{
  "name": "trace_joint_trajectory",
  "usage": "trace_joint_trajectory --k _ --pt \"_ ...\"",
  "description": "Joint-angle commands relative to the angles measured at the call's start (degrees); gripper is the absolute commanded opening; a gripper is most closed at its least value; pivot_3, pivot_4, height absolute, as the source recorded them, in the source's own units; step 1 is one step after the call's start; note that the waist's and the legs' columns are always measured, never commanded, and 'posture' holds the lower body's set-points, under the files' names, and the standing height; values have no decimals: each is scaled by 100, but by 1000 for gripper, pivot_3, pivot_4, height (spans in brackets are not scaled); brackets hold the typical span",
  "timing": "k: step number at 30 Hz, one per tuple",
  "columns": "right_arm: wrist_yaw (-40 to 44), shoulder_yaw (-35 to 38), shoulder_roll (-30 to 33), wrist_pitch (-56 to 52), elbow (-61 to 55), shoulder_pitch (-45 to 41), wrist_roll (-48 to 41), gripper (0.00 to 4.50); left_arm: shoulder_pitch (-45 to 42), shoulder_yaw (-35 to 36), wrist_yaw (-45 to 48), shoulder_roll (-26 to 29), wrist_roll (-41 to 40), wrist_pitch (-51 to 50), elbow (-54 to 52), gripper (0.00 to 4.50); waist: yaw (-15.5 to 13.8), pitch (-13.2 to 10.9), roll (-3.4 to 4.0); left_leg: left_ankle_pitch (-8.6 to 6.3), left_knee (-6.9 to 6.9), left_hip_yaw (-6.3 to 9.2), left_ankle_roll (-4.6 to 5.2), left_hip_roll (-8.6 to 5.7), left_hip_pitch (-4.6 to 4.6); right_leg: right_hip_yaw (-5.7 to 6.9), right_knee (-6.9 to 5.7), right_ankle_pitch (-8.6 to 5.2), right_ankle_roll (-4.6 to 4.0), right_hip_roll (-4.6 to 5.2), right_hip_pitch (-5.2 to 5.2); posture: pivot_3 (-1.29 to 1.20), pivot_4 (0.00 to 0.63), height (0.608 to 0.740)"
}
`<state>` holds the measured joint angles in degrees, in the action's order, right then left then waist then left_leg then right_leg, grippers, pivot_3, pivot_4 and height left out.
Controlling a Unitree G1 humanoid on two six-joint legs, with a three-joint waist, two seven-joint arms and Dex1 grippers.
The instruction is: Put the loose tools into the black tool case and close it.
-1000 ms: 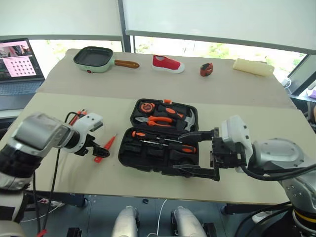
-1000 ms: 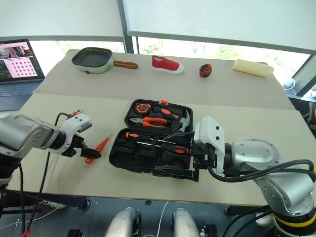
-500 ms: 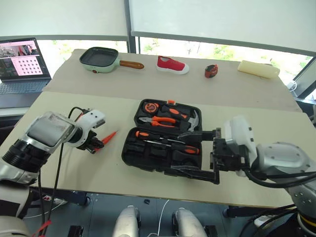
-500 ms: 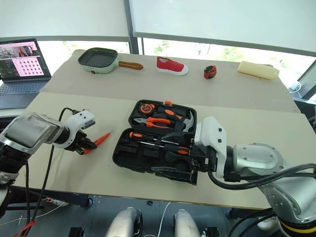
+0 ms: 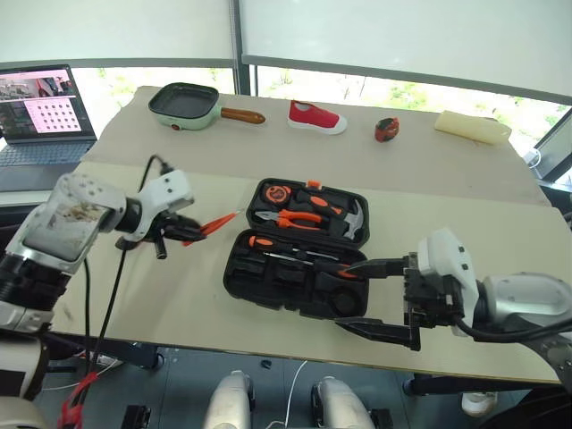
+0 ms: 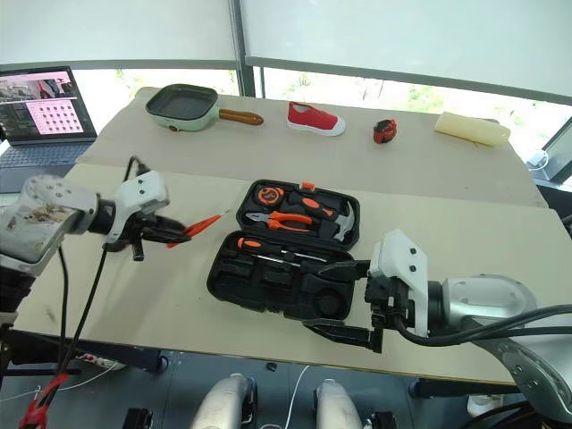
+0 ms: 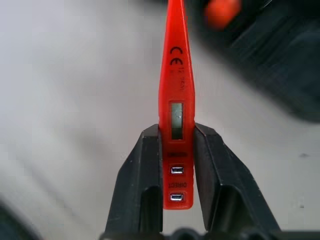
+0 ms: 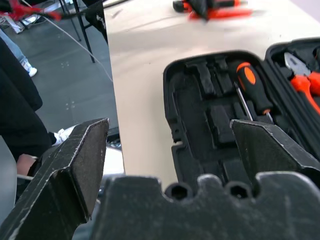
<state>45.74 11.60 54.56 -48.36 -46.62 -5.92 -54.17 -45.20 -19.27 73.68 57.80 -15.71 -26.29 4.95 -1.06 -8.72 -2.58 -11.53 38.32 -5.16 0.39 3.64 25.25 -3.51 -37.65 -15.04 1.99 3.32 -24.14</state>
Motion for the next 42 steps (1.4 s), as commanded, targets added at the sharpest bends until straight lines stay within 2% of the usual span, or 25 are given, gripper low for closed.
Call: trace_joint_trajectory --k 1,6,14,21,26,30,34,41,42 --pt "-48 114 18 176 -27 -57 57 4500 -499 -288 619 -454 392 739 171 420 2 0 -1 0 1 1 0 0 0 0 -1 0 1 -1 1 0 150 740" --pt "-236 70 -54 216 -92 15 211 4500 -1002 -874 1012 -1168 1049 952 597 420 30 0 -1 0 8 6 1 -1 7 0 -2 1 4 -5 0 0 150 740" --pt "-607 221 -147 199 -410 290 159 4500 -1198 -1417 1456 -1565 1934 1778 1046 420 84 0 -1 0 9 13 3 2 9 -4 -6 1 4 -13 -4 0 150 740" --pt "-872 242 -208 188 -519 351 99 4500 -1268 -1615 1671 -1886 2444 1933 1410 420 55 0 -1 0 15 14 3 2 9 -4 -6 1 6 -11 0 0 150 740" --pt "-970 232 -223 203 -528 347 67 4500 -1393 -1622 1724 -2213 2621 1141 1560 420 40 2 1 -1 30 17 5 2 9 -3 -19 1 7 -12 4 0 150 740" --pt "-1001 241 -234 228 -487 318 37 4500 -1372 -1725 1803 -2188 2896 941 1455 420 48 3 3 -2 43 19 6 2 8 -2 -27 0 9 -11 8 0 150 740" --pt "-1013 187 -268 266 -444 265 74 4500 -1342 -1818 1876 -2164 2955 318 1282 420 64 6 9 -2 43 21 6 4 6 -3 -33 0 8 -14 8 0 150 740" --pt "-998 88 -297 277 -379 125 109 4500 -1273 -1740 1865 -2210 3056 196 1193 420 98 9 14 -2 43 24 6 6 4 -3 -34 0 8 -17 7 0 150 740" --pt "-997 74 -300 277 -362 101 110 4500 -1266 -1734 1876 -2214 3008 134 1144 920 100 9 14 -2 43 24 6 6 4 -3 -34 0 7 -17 7 0 150 740"
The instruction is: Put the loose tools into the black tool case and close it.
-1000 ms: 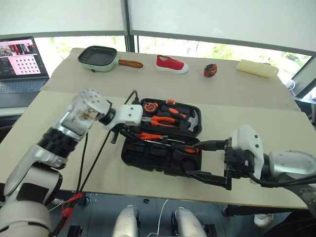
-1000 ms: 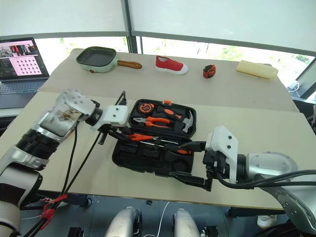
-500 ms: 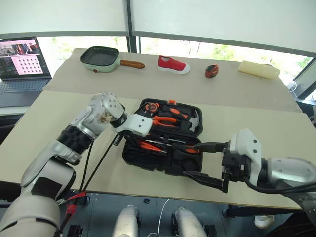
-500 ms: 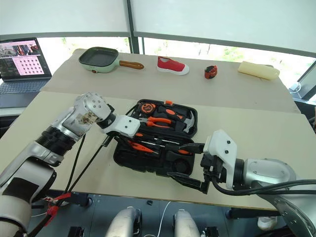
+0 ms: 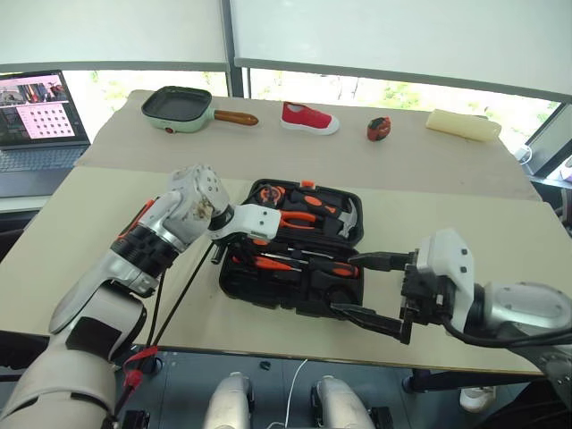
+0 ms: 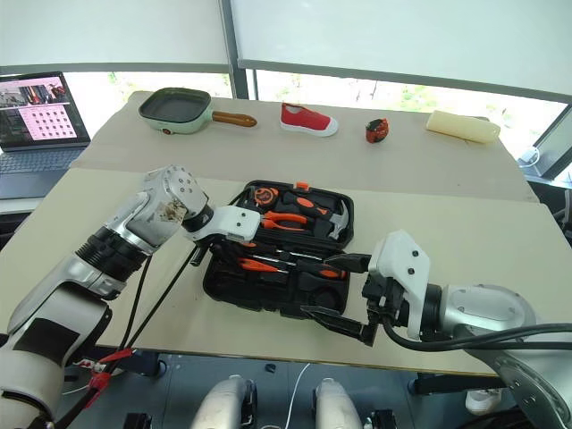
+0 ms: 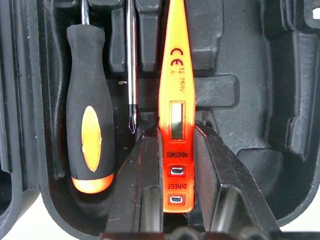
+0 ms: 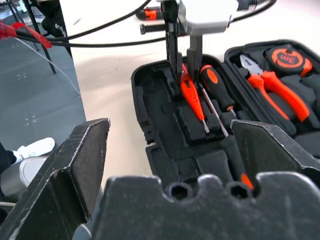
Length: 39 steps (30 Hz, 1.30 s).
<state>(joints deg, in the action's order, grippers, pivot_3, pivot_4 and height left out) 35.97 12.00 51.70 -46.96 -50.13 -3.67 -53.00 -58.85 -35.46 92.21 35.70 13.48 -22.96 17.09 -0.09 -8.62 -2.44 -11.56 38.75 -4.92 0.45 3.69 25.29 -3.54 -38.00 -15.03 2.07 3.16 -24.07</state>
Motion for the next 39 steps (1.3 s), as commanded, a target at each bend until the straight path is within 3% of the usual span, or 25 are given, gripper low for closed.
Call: trace_joint_trajectory --k 1,10,12,15,24,25,31,39 --pt "-14 14 -14 140 6 -146 2 4500 99 -95 28 -11 28 -267 -121 1429 5 0 0 0 0 0 0 -1 0 0 0 0 0 1 0 0 150 740" --pt "55 -15 13 136 52 -151 -12 4500 -230 467 29 539 -1222 -834 -688 4441 -2 -2 -2 0 6 3 0 1 10 0 -2 0 0 1 -7 0 150 740" --pt "69 6 26 132 66 -133 -10 4500 -207 699 29 602 -1442 -1067 -777 4441 7 -2 -2 0 5 4 0 2 10 0 -2 0 0 0 -8 0 150 740" --pt "116 62 58 136 86 -86 -6 4500 14 978 -82 732 -1493 -998 -787 3750 -4 -2 -2 0 5 4 0 1 10 1 -1 0 1 1 -7 0 150 740" --pt "244 158 136 149 205 -63 11 4500 1052 1726 -1076 189 -1881 -333 -575 248 -16 -2 -2 0 6 2 0 1 9 1 -3 0 0 2 -6 0 150 740" --pt "250 150 137 145 218 -76 16 4500 1137 1773 -1137 116 -1936 -329 -594 28 -21 -2 -2 0 8 2 0 2 10 1 -2 0 0 1 -6 0 150 740" --pt "231 47 112 116 280 -123 87 4500 1688 2001 -1762 -263 -2045 -69 -670 28 -26 -2 -2 0 8 2 0 1 10 1 -3 1 0 1 -6 0 150 740" --pt "245 24 114 95 281 -79 95 4500 2305 2123 -1986 -234 -2198 39 -1010 28 -15 -2 -1 0 7 1 0 2 8 0 -3 1 0 0 -5 0 150 740"
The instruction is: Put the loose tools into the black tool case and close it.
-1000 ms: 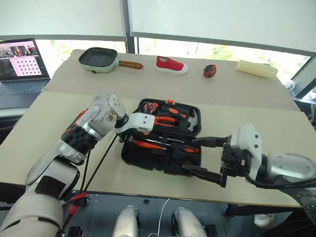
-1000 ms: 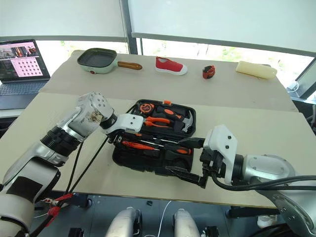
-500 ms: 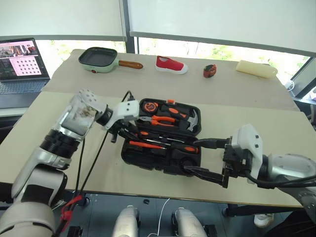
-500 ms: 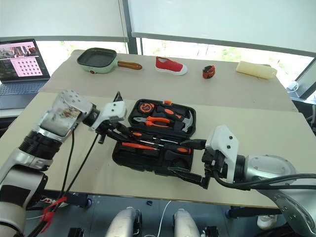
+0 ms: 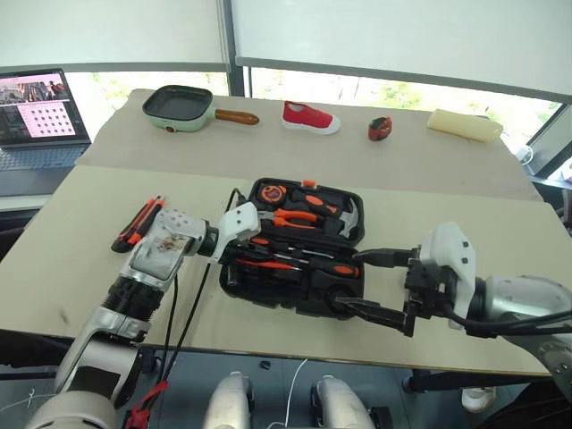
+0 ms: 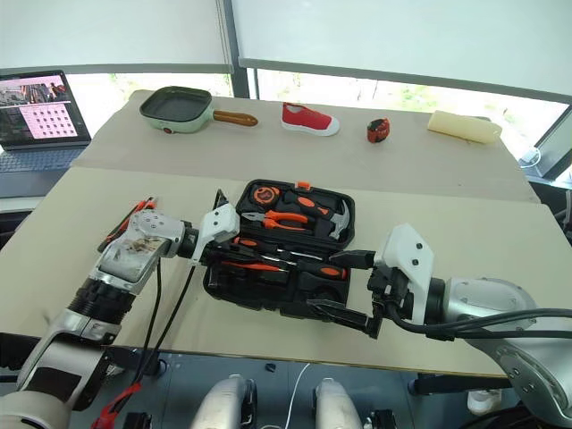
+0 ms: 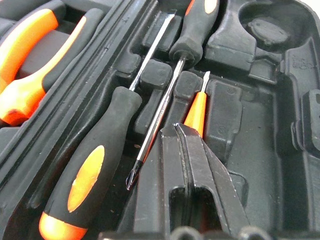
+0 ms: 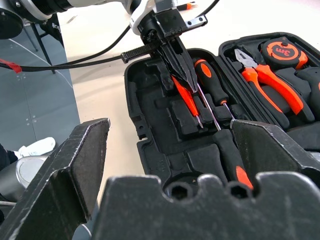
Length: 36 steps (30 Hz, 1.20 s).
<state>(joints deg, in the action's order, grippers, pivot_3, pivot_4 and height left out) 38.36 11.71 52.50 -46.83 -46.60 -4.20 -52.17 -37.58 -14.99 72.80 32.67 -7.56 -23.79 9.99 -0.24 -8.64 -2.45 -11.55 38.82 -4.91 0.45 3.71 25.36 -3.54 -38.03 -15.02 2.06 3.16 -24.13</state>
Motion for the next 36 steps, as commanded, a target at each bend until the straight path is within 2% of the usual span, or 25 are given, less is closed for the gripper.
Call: trace_joint_trajectory --k 1,14,19,28,36 --pt "10 52 36 79 -71 -21 16 4500 242 74 -56 89 -95 137 -349 28 1 0 0 0 0 0 0 0 0 0 0 0 0 0 1 0 150 740" --pt "41 -66 18 81 28 -75 114 4500 755 239 -402 324 -92 252 -518 28 13 2 2 0 -2 -1 0 1 -10 0 0 0 -1 0 6 0 150 740" --pt "69 -152 3 98 88 -157 168 4500 611 602 -324 273 -660 -196 -772 28 26 1 1 0 -2 -1 0 2 -10 0 -1 0 -1 0 5 0 150 740" --pt "106 -245 -5 115 99 -185 235 4500 436 457 -507 273 -391 100 -316 28 14 1 1 0 -2 -4 0 0 -9 0 1 0 -1 1 5 0 150 740" --pt "142 -201 9 99 96 -182 234 4500 693 314 -513 332 -198 338 -243 28 13 1 1 0 -2 -4 0 0 -9 0 1 0 -1 2 5 0 150 740"
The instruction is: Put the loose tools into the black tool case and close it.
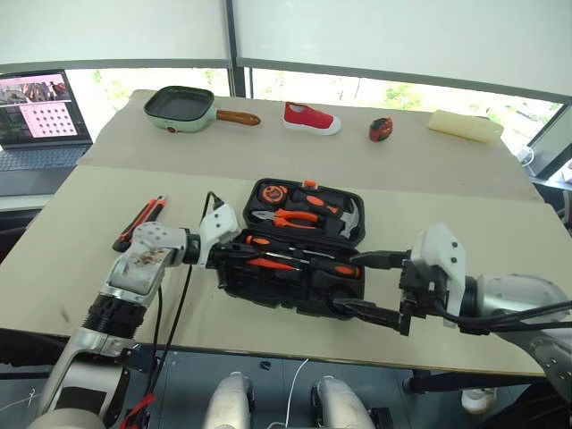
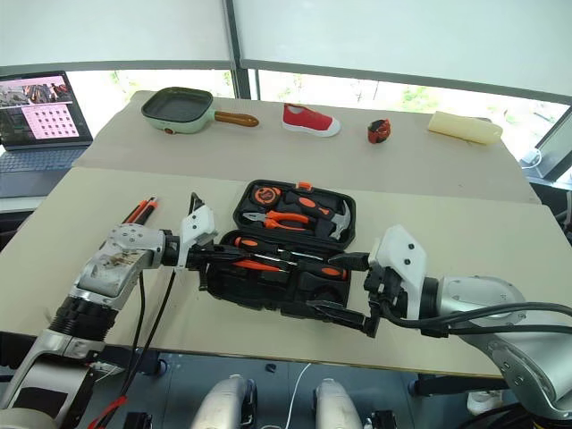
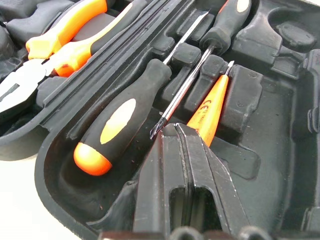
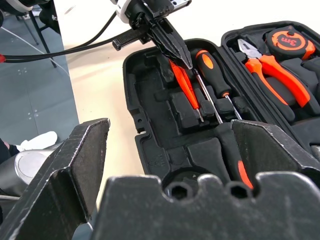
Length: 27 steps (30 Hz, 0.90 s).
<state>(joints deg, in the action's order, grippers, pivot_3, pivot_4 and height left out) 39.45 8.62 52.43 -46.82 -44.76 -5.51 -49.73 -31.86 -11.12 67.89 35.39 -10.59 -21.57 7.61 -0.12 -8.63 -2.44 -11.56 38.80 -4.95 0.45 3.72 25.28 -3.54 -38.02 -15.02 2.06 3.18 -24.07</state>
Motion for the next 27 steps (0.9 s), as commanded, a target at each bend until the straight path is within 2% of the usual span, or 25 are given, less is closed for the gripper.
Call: trace_joint_trajectory --k 1,17,22,27 --pt "33 116 16 99 -94 -41 -14 4500 184 -61 -30 77 98 126 -44 28 2 0 0 0 0 0 0 0 0 0 0 0 0 0 0 0 150 740" --pt "57 -28 -16 93 1 -187 11 4500 828 227 -391 222 15 56 -537 28 22 2 2 0 -3 0 0 2 -4 0 0 0 0 0 2 0 150 740" --pt "100 -99 -29 121 67 -262 57 4500 568 437 -384 152 -404 -497 -701 28 27 2 2 0 -4 0 0 2 -5 0 -1 0 -1 0 1 0 150 740" --pt "129 -168 -81 135 103 -311 125 4500 351 356 -401 201 -326 -577 -581 28 24 2 2 0 -3 -1 0 1 -4 0 0 0 0 0 0 0 150 740"
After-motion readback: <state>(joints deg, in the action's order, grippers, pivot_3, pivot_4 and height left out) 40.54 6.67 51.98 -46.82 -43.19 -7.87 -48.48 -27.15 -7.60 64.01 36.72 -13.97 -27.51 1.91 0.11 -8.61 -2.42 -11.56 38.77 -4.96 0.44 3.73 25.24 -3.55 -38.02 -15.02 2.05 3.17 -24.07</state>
